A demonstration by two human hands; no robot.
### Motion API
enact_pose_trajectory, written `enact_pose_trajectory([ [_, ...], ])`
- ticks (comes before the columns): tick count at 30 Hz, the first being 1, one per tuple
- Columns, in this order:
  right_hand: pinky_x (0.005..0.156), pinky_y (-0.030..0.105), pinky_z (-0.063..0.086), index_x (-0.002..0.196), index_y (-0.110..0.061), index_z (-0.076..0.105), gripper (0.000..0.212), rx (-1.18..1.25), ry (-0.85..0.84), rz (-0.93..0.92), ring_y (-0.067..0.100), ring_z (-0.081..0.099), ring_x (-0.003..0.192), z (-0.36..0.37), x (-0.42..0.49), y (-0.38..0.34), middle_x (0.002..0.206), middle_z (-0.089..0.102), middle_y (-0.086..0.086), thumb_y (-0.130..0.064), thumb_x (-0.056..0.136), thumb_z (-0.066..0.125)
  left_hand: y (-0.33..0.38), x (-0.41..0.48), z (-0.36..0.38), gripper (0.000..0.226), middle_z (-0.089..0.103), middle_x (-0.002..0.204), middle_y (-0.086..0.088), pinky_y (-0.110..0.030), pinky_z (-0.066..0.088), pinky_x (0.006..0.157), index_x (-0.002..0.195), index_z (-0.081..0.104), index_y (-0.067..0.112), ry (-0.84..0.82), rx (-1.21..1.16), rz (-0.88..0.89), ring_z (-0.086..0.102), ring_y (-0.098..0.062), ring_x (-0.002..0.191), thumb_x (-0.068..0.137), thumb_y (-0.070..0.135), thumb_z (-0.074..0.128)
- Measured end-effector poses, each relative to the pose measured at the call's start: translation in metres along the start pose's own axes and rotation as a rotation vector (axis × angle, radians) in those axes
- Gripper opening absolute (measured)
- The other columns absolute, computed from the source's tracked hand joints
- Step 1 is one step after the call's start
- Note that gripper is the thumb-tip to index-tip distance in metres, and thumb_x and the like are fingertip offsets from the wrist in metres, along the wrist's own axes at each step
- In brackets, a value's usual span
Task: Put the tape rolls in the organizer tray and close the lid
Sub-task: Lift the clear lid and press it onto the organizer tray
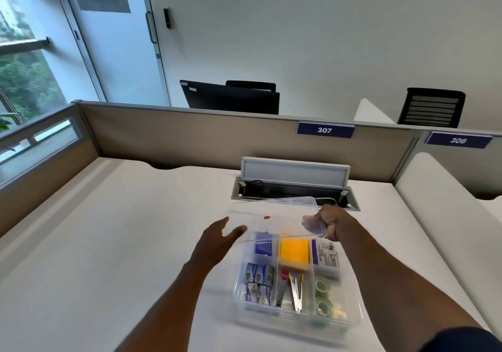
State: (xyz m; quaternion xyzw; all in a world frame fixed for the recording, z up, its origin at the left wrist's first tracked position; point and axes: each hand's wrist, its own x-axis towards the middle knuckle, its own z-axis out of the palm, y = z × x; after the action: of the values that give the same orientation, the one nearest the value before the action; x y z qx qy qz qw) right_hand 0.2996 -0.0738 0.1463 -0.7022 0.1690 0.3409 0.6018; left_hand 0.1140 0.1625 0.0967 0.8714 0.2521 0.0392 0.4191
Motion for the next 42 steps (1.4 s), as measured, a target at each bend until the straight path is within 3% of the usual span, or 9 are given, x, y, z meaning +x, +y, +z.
enact_pose_trajectory([
  [3, 0.046, 0.029, 0.056, 0.111, 0.015, 0.058, 0.039, -0.041, 0.052, 0.032, 0.029, 0.068, 0.048, -0.015, -0.003, 0.008, 0.073, 0.073, 0.027, -0.012, 0.103, 0.031, -0.003, 0.008, 0.007, 0.084, 0.04, 0.149, -0.017, -0.042, 0.032, 0.11, 0.142, 0.035, 0.006, 0.075, 0.015, -0.116, 0.039, -0.031, 0.136, 0.084, 0.065, 0.048],
  [5, 0.032, 0.024, 0.051, 0.091, 0.014, 0.06, 0.043, -0.01, 0.072, 0.088, 0.026, 0.062, 0.032, -0.026, -0.003, 0.011, 0.048, 0.066, 0.022, -0.014, 0.103, 0.029, -0.002, 0.014, 0.008, 0.066, 0.048, 0.138, -0.027, -0.044, 0.039, 0.103, 0.131, 0.043, -0.003, 0.051, -0.143, -0.25, 0.049, -0.039, 0.125, 0.09, 0.047, 0.056],
  [7, 0.038, 0.025, 0.054, 0.097, 0.011, 0.06, 0.039, -0.057, 0.092, 0.08, 0.026, 0.066, 0.043, -0.036, -0.005, 0.014, 0.06, 0.069, 0.022, -0.012, 0.101, 0.03, 0.003, 0.014, 0.008, 0.029, 0.059, 0.103, -0.03, -0.042, 0.05, 0.081, 0.094, 0.054, -0.002, 0.004, -0.473, -0.31, 0.064, -0.038, 0.09, 0.089, 0.025, 0.065],
  [9, 0.05, 0.03, 0.056, 0.109, 0.009, 0.058, 0.035, -0.12, 0.114, 0.068, 0.027, 0.066, 0.06, -0.044, -0.006, 0.018, 0.082, 0.07, 0.022, -0.01, 0.098, 0.032, 0.006, 0.012, 0.011, 0.024, 0.056, 0.08, -0.022, -0.035, 0.051, 0.067, 0.071, 0.049, 0.003, -0.032, -0.602, -0.311, 0.061, -0.03, 0.068, 0.083, 0.006, 0.069],
  [12, 0.046, 0.027, 0.055, 0.1, 0.007, 0.055, 0.024, -0.18, 0.18, 0.099, 0.028, 0.064, 0.061, -0.056, -0.002, 0.025, 0.094, 0.066, 0.02, -0.011, 0.096, 0.04, 0.011, 0.008, 0.02, 0.017, 0.061, 0.073, -0.019, -0.029, 0.052, 0.06, 0.076, 0.058, -0.003, -0.075, -0.604, -0.298, 0.06, -0.027, 0.064, 0.081, 0.006, 0.071],
  [19, 0.039, 0.014, 0.039, 0.063, -0.008, 0.041, 0.025, -0.315, 0.379, -0.012, 0.024, 0.054, 0.051, -0.075, 0.007, 0.056, 0.063, 0.046, 0.013, -0.002, 0.086, 0.05, 0.008, 0.012, 0.044, 0.027, 0.063, 0.062, -0.015, -0.025, 0.045, 0.048, 0.068, 0.061, 0.001, -0.036, -0.417, -0.355, 0.053, -0.021, 0.046, 0.081, 0.02, 0.074],
  [26, 0.042, 0.02, 0.039, 0.062, -0.006, 0.044, 0.02, -0.485, 0.406, -0.075, 0.023, 0.051, 0.046, -0.076, 0.007, 0.073, 0.058, 0.049, 0.014, -0.004, 0.082, 0.045, 0.009, 0.001, 0.049, 0.041, 0.062, 0.059, -0.015, -0.033, 0.05, 0.062, 0.056, 0.053, 0.004, 0.048, -0.147, -0.31, 0.057, -0.025, 0.052, 0.079, 0.03, 0.074],
  [34, 0.059, 0.035, 0.054, 0.063, -0.005, 0.052, 0.019, -0.661, 0.404, -0.072, 0.031, 0.061, 0.061, -0.072, 0.001, 0.082, 0.066, 0.057, 0.014, -0.013, 0.081, 0.051, 0.004, -0.011, 0.052, 0.029, 0.066, 0.06, -0.017, -0.038, 0.056, 0.065, 0.063, 0.065, -0.004, 0.088, -0.289, -0.42, 0.058, -0.027, 0.049, 0.071, 0.019, 0.081],
  [42, 0.067, 0.034, 0.057, 0.055, -0.012, 0.047, 0.028, -0.806, 0.387, -0.088, 0.031, 0.061, 0.064, -0.076, -0.003, 0.093, 0.069, 0.058, 0.013, -0.014, 0.083, 0.048, 0.001, -0.015, 0.058, 0.036, 0.065, 0.062, -0.011, -0.037, 0.054, 0.075, 0.05, 0.054, 0.009, 0.05, -0.105, -0.393, 0.059, -0.024, 0.059, 0.077, 0.018, 0.077],
])
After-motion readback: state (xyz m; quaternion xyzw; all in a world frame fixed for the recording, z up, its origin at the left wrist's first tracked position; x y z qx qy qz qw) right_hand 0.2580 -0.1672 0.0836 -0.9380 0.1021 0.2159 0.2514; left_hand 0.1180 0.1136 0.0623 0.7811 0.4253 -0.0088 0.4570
